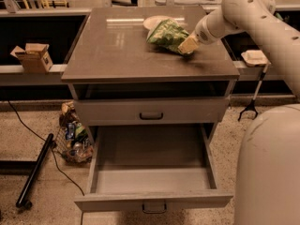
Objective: Pick green jalapeno chip bag from middle drawer and place on counter
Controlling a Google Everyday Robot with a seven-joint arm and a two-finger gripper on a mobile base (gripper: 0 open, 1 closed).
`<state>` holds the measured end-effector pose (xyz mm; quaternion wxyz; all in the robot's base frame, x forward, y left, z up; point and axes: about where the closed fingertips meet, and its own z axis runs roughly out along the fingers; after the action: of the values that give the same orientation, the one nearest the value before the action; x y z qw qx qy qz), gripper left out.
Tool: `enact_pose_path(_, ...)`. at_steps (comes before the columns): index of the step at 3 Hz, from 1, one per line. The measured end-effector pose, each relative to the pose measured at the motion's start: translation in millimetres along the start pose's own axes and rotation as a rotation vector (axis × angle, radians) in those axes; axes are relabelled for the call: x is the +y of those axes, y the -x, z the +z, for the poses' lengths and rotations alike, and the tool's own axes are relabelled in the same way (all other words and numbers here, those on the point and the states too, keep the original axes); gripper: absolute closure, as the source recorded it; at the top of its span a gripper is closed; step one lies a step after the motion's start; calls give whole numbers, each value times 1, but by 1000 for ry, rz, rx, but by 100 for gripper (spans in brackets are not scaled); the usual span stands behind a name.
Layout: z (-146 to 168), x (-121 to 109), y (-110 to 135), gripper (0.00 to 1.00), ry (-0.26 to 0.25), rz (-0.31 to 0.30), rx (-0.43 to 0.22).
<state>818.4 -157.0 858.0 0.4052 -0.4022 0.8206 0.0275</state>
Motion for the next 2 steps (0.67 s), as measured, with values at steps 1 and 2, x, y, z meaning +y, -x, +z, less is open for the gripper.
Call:
enact_pose_path(1,-16,-6,-4,0,-30,-1,9)
enact_pose_path(2,-49,-14,2,0,-69,-13,-56)
